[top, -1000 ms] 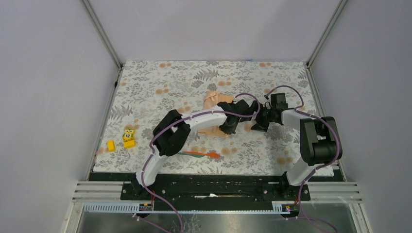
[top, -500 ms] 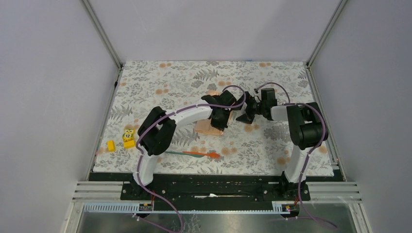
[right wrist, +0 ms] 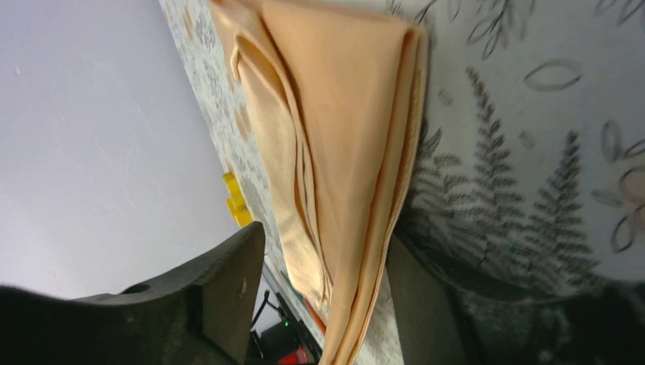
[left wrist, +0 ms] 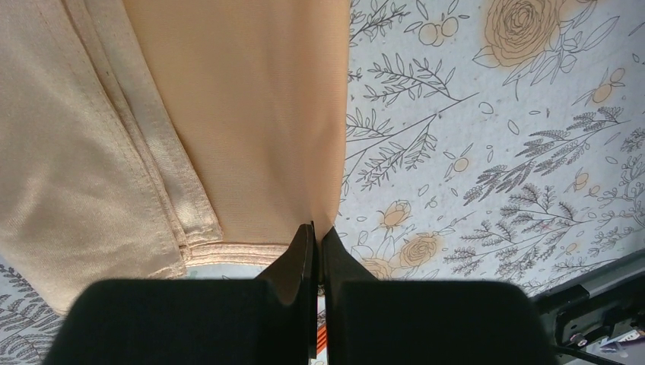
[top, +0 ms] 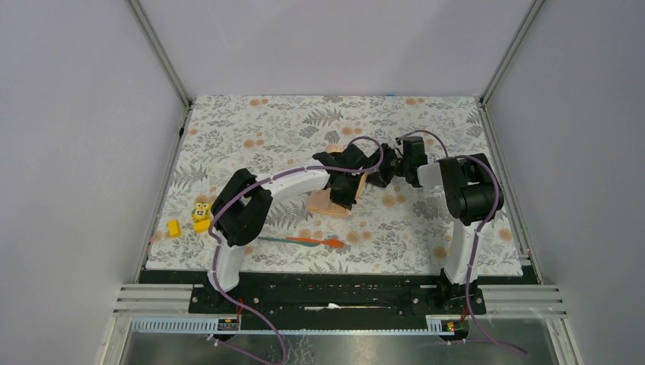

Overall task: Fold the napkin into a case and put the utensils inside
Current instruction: Pick up the 2/3-rectangle-folded napkin from the center of the board.

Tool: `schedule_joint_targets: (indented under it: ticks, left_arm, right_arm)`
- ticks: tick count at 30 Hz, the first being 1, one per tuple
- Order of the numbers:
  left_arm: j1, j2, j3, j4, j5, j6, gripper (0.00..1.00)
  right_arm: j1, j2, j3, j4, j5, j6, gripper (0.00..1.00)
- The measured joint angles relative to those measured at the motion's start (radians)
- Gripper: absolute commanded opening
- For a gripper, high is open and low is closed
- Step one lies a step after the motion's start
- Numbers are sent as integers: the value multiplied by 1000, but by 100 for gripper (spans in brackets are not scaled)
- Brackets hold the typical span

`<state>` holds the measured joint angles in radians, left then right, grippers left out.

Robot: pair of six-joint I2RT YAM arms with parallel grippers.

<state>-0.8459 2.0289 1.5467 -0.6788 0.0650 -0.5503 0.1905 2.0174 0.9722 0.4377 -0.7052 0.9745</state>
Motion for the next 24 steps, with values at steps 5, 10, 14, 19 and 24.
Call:
schedule_joint_targets:
  ticks: [5, 10, 14, 19, 24]
  left_arm:
    - [0, -11, -3, 2, 7, 0, 0]
    - [0, -23, -3, 3, 11, 0, 0]
    - [0, -27, -3, 4, 13, -2, 0]
    - [0, -44, -19, 28, 26, -10, 0]
    - [0, -48, -39, 65, 56, -26, 0]
  right_arm:
    - [-5, 22, 23, -5, 39, -8, 51]
    - [-15, 37, 51, -21, 69, -29, 40]
    - [-21, 51, 63, -30, 76, -41, 30]
    - [-22, 55, 69, -52, 89, -68, 16]
    - [-22, 54, 95, -116, 104, -118, 0]
